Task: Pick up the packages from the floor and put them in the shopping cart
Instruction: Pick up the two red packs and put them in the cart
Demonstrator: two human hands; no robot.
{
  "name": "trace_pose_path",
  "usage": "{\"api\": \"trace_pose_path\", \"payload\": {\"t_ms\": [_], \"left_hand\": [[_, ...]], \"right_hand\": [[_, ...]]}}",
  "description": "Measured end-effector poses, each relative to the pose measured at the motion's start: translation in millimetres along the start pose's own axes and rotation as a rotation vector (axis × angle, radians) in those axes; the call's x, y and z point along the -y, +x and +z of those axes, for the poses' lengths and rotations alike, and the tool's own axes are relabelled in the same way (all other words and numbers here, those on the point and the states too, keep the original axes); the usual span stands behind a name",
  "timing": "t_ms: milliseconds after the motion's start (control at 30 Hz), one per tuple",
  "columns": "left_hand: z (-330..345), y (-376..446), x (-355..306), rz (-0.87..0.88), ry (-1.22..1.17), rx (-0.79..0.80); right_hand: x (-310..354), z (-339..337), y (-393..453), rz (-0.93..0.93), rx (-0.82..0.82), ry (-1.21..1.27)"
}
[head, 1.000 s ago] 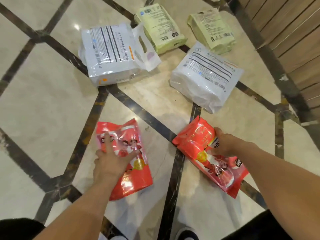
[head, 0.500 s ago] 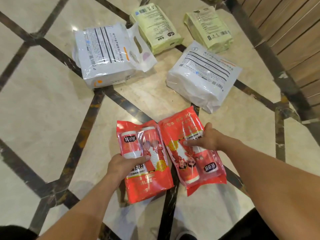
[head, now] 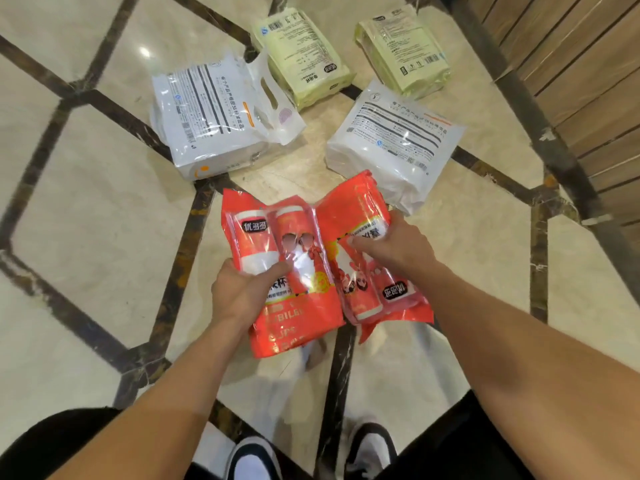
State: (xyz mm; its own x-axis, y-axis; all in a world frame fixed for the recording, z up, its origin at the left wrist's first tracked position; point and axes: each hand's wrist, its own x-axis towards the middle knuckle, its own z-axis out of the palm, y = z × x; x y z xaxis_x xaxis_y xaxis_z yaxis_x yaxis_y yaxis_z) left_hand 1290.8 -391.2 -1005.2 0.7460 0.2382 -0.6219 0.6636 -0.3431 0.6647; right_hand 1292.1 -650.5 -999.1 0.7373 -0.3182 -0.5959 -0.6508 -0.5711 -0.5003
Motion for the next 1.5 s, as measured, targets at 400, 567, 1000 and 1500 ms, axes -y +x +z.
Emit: {"api": "trace_pose_path", "payload": {"t_ms": [400,567,1000,1500], "left_hand": [[-128.8,-260.6,-339.5,0.383,0.255,0.214],[-165.4,-385.0,-492.8,0.544,0.233,0.286],[-180.0,-678.8,-655.6,1.072,0.222,0.711],[-132.3,-1064.8,-463.5,1.385,0.396,1.391]], "right_hand": [[149.5,-300.6,-271.7,0.008,-0.294,0.211],[209.0,-451.8,-397.1,0.031,-0.471,0.281],[218.4,-612.7,-761.0,0.18,-1.186,0.43],[45.9,-455.7,-1190.3,0.772,-1.731,0.521]]}}
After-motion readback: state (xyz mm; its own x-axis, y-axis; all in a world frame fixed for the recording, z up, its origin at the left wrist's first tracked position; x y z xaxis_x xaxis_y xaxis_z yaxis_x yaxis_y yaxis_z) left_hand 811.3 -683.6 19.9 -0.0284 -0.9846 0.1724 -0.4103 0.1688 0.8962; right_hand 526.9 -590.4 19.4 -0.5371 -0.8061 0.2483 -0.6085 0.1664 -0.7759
